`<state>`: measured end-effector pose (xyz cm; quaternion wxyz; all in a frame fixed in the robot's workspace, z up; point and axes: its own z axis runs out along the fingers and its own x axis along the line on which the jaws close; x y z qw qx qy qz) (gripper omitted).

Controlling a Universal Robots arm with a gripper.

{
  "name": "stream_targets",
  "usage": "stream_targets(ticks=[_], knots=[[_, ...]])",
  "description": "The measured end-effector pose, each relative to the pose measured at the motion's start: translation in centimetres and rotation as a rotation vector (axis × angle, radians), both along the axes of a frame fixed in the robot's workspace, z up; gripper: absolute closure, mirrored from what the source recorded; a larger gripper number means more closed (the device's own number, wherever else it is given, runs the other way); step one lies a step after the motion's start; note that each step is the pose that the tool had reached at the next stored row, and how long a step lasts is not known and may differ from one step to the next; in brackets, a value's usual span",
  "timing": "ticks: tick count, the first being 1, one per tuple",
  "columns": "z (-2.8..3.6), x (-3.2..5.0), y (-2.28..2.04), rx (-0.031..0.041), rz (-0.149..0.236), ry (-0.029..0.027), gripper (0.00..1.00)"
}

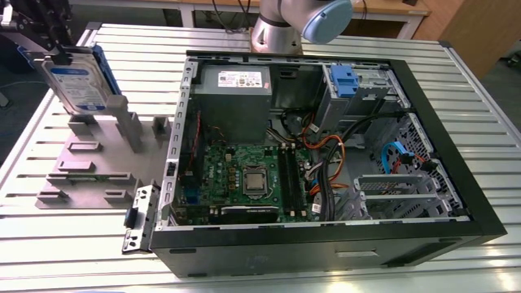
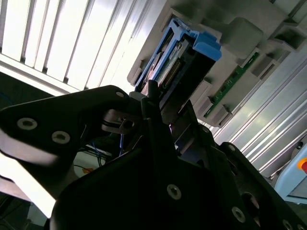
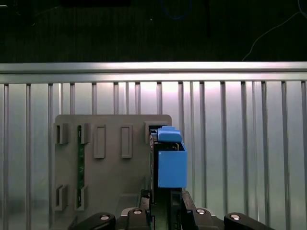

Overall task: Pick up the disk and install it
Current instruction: 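Pick up the disk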

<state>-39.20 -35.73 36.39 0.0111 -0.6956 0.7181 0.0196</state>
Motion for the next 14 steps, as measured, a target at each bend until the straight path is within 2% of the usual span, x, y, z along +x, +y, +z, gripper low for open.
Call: stream_targets(ticks=[7,14], knots=[[0.92,0.0,0.0,0.0,0.0,-0.0001,0.65],[1.05,0.0,0.0,0.0001,0.0,0.0,0.65]])
